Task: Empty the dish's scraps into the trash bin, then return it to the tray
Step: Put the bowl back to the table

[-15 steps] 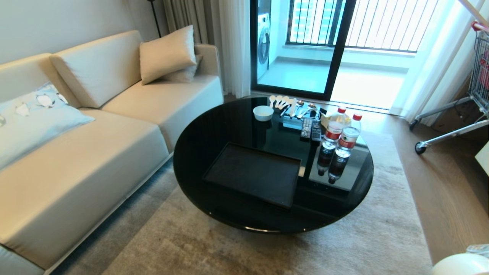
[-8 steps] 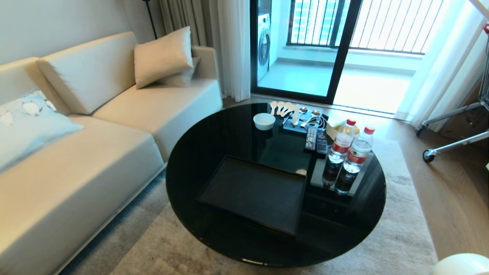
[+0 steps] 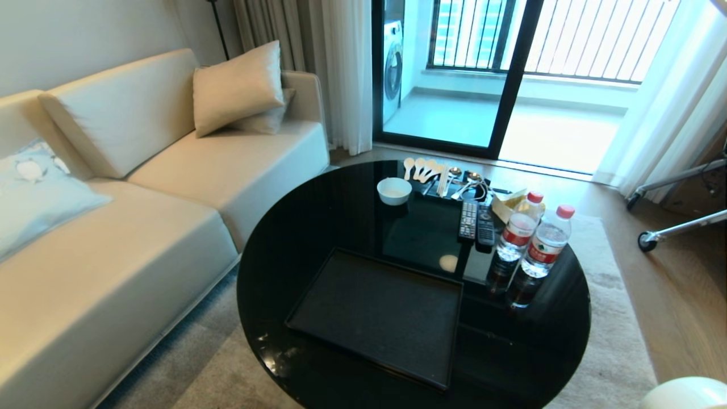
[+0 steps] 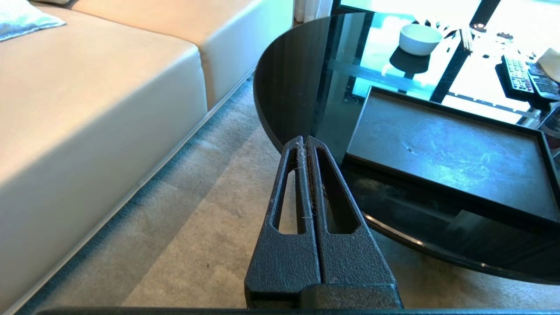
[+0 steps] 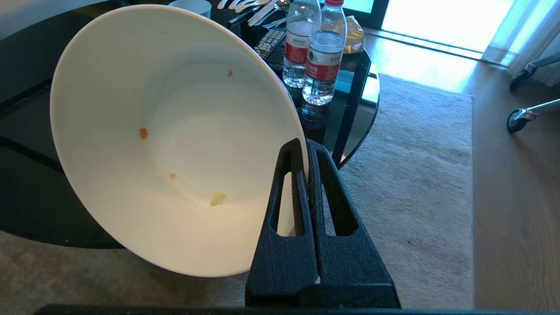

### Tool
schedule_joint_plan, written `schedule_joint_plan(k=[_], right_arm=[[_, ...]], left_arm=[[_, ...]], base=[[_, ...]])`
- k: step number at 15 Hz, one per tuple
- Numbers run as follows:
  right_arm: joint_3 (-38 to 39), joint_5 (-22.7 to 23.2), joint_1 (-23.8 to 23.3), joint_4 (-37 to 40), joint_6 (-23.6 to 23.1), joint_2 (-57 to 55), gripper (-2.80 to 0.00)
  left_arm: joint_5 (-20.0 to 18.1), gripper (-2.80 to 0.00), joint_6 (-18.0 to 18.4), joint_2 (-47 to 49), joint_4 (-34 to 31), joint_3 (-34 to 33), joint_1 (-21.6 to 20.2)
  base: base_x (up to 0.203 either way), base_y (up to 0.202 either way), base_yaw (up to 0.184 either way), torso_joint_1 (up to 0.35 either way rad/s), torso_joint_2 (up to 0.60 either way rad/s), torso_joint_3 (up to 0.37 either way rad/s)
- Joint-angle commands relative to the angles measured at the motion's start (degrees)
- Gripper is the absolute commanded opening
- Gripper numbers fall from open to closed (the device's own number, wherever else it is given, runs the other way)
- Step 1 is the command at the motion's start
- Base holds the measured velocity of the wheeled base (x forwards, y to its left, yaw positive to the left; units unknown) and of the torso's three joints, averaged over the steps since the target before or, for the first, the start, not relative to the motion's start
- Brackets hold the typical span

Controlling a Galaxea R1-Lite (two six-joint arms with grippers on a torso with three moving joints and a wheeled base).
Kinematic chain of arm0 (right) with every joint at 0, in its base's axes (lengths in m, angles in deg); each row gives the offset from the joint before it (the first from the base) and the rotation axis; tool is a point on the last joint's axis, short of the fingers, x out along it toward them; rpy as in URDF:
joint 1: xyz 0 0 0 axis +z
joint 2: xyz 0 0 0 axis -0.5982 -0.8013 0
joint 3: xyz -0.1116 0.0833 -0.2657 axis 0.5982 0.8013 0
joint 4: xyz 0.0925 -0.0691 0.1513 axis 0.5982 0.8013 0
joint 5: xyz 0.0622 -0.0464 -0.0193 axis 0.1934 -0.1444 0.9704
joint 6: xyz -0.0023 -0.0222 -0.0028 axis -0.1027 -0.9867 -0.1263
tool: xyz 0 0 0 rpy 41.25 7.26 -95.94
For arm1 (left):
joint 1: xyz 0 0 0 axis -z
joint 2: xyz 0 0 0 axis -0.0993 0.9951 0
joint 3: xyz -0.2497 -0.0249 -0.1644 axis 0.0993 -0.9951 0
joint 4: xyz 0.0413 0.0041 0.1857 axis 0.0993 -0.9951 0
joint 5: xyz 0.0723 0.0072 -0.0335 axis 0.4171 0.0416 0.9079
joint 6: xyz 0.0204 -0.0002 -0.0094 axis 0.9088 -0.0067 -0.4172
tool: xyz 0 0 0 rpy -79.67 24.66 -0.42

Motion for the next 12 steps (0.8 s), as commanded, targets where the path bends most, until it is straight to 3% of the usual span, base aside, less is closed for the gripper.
schedule_joint_plan(k=[1, 12], right_arm=[[0.0, 0.0, 0.0, 0.0, 0.0, -0.1, -2.80], [0.0, 0.0, 0.0, 0.0, 0.0, -0.1, -2.80]], left_arm=[[0.0, -2.80, 0.0, 0.0, 0.0, 0.0, 0.0], [0.0, -2.80, 0.0, 0.0, 0.0, 0.0, 0.0]], base=[[0.000, 0.000, 0.000, 0.000, 0.00, 0.000], [0.000, 0.000, 0.000, 0.000, 0.00, 0.000]])
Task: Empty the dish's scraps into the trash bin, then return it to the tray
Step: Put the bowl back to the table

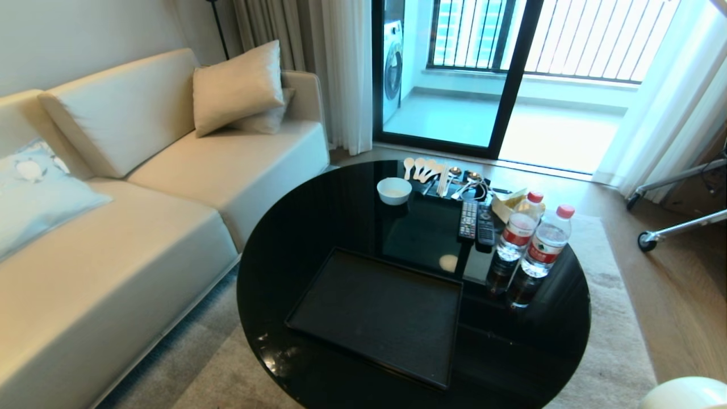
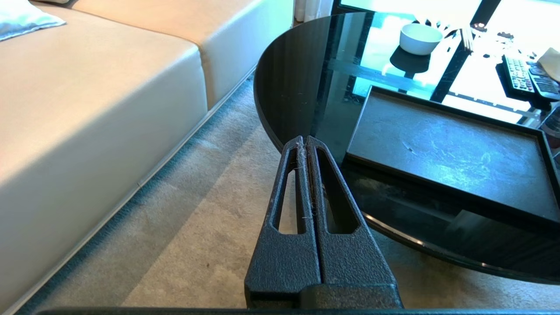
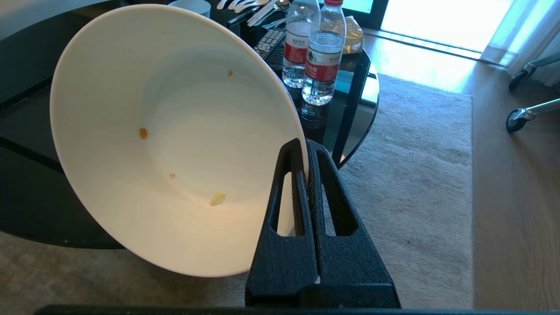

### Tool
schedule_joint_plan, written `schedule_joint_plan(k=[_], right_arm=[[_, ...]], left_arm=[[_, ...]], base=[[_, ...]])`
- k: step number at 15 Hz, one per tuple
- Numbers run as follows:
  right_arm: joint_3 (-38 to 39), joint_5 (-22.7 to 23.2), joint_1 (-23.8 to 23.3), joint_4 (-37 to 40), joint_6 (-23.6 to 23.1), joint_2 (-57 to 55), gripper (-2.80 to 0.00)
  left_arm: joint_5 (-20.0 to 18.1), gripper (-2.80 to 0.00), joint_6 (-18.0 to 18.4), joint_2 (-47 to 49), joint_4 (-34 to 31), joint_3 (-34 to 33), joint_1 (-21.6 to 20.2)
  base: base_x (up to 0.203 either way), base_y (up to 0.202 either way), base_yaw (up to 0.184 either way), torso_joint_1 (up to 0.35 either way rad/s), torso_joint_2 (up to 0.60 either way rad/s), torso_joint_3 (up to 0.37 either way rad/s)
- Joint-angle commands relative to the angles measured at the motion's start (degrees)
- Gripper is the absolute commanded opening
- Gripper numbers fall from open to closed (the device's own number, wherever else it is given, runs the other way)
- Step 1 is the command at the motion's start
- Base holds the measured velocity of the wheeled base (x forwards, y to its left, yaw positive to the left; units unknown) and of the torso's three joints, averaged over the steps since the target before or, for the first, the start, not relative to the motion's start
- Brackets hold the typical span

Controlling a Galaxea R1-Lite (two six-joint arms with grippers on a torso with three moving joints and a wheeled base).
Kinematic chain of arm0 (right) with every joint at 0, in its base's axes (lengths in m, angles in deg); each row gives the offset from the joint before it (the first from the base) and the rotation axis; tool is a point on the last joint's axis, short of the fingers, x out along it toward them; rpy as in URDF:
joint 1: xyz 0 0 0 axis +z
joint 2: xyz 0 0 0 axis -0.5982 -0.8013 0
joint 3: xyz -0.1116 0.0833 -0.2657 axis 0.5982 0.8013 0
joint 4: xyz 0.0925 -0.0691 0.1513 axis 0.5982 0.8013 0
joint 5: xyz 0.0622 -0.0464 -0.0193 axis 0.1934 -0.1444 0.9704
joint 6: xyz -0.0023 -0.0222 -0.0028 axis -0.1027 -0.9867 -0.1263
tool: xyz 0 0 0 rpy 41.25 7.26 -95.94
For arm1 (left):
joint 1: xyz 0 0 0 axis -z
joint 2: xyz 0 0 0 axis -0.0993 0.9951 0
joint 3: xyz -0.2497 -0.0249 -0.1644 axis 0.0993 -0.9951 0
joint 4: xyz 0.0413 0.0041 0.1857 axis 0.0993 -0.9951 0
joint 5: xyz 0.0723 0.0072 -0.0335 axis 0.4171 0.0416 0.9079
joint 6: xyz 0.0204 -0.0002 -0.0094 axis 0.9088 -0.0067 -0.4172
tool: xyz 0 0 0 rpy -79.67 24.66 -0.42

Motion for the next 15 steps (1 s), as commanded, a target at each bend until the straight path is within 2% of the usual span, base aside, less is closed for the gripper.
schedule_joint_plan(k=[1, 6, 10, 13, 15], right_arm=[[0.0, 0.0, 0.0, 0.0, 0.0, -0.1, -2.80], [0.0, 0.0, 0.0, 0.0, -0.2, -0.1, -2.80], [0.0, 0.4, 0.0, 0.1, -3.8, -0.1, -2.80], [-1.8, 2.4, 0.0, 0.6, -7.0, -0.1, -2.80], [-5.6, 4.6, 0.0, 1.8, -7.4, -1.7, -2.80]], left_arm=[[0.0, -2.80, -0.1, 0.0, 0.0, 0.0, 0.0], [0.0, -2.80, -0.1, 0.0, 0.0, 0.0, 0.0], [0.0, -2.80, -0.1, 0.0, 0.0, 0.0, 0.0], [0.0, -2.80, -0.1, 0.0, 0.0, 0.0, 0.0], [0.0, -2.80, -0.1, 0.0, 0.0, 0.0, 0.0]], base=[[0.000, 0.000, 0.000, 0.000, 0.00, 0.000], [0.000, 0.000, 0.000, 0.000, 0.00, 0.000], [0.000, 0.000, 0.000, 0.000, 0.00, 0.000], [0.000, 0.000, 0.000, 0.000, 0.00, 0.000], [0.000, 0.000, 0.000, 0.000, 0.00, 0.000]])
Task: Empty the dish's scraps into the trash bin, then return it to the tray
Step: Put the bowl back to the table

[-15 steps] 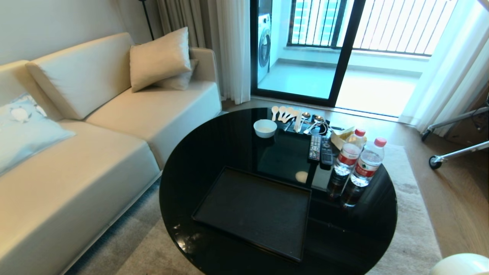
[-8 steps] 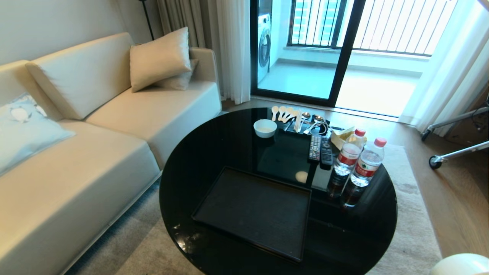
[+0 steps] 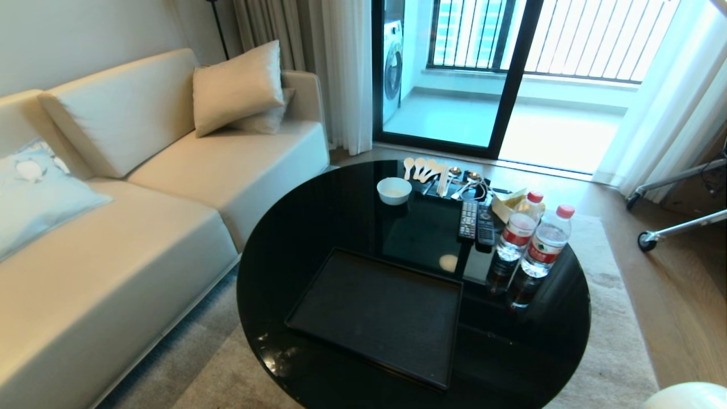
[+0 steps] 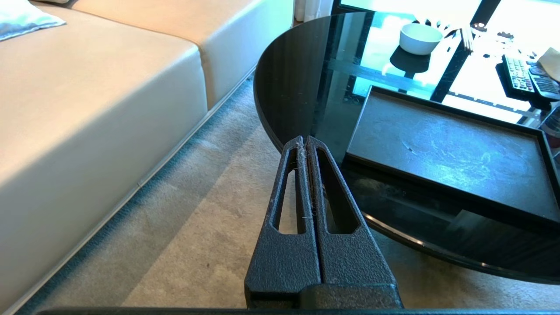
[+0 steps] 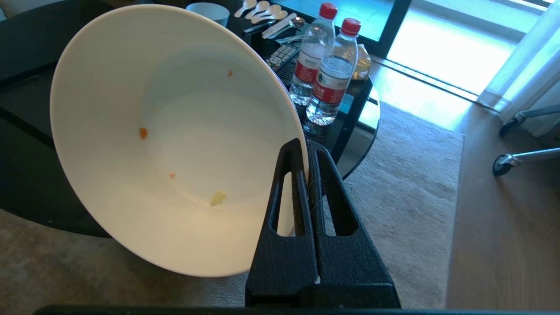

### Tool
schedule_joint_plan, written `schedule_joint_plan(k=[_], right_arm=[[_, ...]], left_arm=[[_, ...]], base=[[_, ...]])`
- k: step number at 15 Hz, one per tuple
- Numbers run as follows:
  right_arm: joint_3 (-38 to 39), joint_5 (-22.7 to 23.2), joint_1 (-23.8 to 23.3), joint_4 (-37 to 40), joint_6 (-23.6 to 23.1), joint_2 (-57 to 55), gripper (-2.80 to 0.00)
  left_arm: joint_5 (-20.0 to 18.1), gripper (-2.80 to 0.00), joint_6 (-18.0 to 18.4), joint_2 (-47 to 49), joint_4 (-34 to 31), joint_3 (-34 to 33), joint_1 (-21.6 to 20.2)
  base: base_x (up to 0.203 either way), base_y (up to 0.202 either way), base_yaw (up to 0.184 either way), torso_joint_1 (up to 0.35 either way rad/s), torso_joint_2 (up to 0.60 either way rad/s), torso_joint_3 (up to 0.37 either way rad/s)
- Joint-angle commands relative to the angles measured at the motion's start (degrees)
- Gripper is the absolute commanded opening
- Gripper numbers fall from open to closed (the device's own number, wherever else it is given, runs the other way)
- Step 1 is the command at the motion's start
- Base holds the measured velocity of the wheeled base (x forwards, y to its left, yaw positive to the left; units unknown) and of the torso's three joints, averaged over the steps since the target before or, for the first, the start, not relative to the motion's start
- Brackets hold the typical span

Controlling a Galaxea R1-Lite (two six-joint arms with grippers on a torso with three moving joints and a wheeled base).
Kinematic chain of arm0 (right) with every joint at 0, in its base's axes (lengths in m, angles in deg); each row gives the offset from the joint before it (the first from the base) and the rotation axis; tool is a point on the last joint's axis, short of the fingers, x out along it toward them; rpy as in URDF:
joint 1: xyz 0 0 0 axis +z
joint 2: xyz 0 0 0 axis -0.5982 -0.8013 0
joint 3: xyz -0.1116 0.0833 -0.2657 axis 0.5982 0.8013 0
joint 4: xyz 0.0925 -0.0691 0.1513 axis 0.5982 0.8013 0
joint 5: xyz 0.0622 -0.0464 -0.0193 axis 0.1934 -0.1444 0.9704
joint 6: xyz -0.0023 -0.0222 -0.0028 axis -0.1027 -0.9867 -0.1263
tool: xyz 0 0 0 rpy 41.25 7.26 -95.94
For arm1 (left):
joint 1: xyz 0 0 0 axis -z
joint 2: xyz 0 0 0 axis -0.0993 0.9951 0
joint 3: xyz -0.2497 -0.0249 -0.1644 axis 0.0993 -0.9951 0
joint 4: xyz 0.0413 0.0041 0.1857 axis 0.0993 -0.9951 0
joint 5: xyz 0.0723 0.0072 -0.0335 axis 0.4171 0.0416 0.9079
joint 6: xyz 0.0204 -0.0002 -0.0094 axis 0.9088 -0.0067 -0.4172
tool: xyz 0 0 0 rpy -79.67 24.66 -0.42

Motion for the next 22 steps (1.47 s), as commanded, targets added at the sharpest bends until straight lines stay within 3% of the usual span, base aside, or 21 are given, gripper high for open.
schedule_joint_plan(k=[1, 4, 7, 11, 16, 22], right_arm=[[-4.6, 1.6, 0.0, 1.3, -0.3, -3.1, -2.80], [-9.4, 2.0, 0.7, 3.1, -0.9, -11.4, -2.80], [-13.3, 2.0, 4.5, 2.6, -1.4, -23.4, -2.80], [-18.9, 1.9, 8.3, -2.0, -1.6, -42.6, -2.80], [-27.8, 1.9, 9.2, -6.6, -0.6, -66.2, -2.80], [-38.1, 1.9, 13.6, -11.1, 1.1, -88.5, -2.80]], left_arm=[[0.0, -2.80, 0.0, 0.0, 0.0, 0.0, 0.0], [0.0, -2.80, 0.0, 0.0, 0.0, 0.0, 0.0], [0.0, -2.80, 0.0, 0.0, 0.0, 0.0, 0.0], [0.0, -2.80, 0.0, 0.0, 0.0, 0.0, 0.0], [0.0, -2.80, 0.0, 0.0, 0.0, 0.0, 0.0], [0.0, -2.80, 0.0, 0.0, 0.0, 0.0, 0.0]], base=[[0.000, 0.000, 0.000, 0.000, 0.00, 0.000], [0.000, 0.000, 0.000, 0.000, 0.00, 0.000], [0.000, 0.000, 0.000, 0.000, 0.00, 0.000], [0.000, 0.000, 0.000, 0.000, 0.00, 0.000], [0.000, 0.000, 0.000, 0.000, 0.00, 0.000], [0.000, 0.000, 0.000, 0.000, 0.00, 0.000]])
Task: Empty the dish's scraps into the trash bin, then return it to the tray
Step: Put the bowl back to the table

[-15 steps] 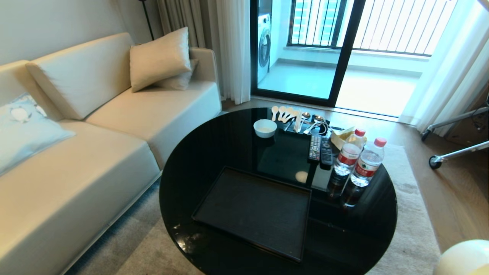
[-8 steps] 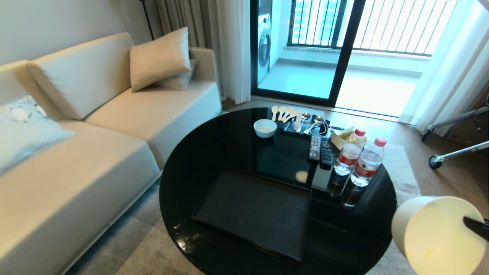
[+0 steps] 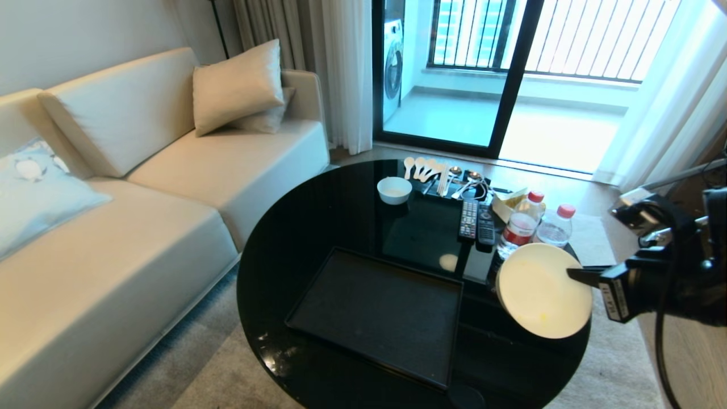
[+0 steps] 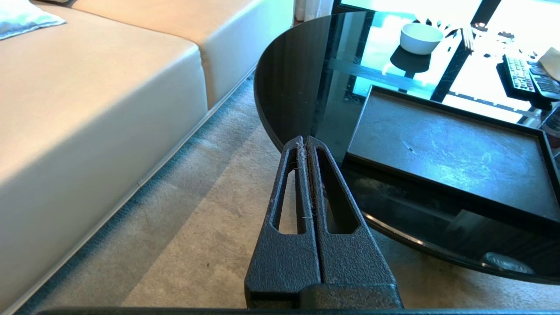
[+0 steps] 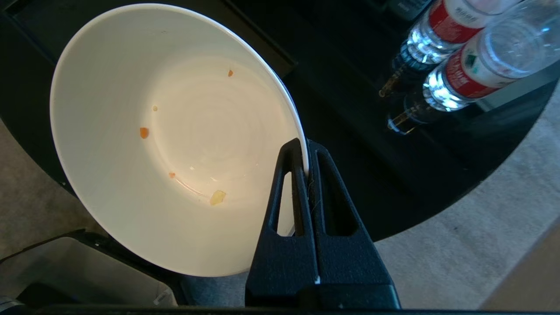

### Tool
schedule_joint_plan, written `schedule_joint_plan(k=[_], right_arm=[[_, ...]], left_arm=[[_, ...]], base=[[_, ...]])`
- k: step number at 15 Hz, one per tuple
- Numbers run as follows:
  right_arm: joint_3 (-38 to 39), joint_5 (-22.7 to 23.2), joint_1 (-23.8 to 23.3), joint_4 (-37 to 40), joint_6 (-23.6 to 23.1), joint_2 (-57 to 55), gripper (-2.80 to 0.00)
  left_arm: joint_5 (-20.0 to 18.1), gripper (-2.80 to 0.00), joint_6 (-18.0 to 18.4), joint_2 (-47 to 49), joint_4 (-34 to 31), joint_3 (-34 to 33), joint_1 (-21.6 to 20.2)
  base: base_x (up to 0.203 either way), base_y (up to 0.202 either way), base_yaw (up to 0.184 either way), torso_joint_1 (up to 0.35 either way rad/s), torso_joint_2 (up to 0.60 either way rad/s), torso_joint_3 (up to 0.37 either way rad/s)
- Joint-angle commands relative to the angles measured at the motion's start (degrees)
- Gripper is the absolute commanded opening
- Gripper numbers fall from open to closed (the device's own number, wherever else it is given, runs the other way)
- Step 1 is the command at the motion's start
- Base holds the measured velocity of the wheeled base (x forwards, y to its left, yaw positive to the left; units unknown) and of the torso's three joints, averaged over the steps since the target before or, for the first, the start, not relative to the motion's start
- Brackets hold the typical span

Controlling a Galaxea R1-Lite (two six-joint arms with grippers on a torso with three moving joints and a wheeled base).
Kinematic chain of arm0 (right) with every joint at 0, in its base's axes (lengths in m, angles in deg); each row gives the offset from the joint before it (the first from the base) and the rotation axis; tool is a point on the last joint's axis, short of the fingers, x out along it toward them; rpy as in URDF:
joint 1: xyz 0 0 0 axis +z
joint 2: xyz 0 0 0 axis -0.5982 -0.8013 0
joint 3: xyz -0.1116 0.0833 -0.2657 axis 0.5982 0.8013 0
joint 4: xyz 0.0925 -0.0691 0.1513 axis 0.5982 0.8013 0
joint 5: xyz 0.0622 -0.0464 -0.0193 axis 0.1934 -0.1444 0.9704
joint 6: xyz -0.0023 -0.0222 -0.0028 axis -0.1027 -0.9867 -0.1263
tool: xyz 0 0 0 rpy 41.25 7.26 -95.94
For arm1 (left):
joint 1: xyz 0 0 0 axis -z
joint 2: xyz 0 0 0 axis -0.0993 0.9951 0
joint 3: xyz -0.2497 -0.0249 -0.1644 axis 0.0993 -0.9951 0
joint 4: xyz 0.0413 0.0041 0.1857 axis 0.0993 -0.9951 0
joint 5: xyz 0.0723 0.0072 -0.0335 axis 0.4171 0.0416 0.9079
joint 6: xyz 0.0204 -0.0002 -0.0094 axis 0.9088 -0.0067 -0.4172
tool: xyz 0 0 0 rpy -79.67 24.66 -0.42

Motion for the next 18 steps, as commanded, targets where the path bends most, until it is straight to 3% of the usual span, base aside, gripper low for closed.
schedule_joint_plan(k=[1, 5, 10, 18], right_arm=[[-4.5, -0.6, 3.2, 0.0, 2.4, -12.2, -2.80], [-14.6, -8.5, 10.9, 1.4, 13.5, -24.4, -2.80], [-21.2, -14.0, 18.2, 3.8, 24.9, -36.2, -2.80], [-28.6, -16.2, 18.0, 3.9, 32.2, -47.1, -2.80]], left_arm=[[0.0, -2.80, 0.0, 0.0, 0.0, 0.0, 0.0], [0.0, -2.80, 0.0, 0.0, 0.0, 0.0, 0.0], [0.0, -2.80, 0.0, 0.0, 0.0, 0.0, 0.0], [0.0, -2.80, 0.0, 0.0, 0.0, 0.0, 0.0]], base=[[0.000, 0.000, 0.000, 0.000, 0.00, 0.000], [0.000, 0.000, 0.000, 0.000, 0.00, 0.000], [0.000, 0.000, 0.000, 0.000, 0.00, 0.000], [0.000, 0.000, 0.000, 0.000, 0.00, 0.000]])
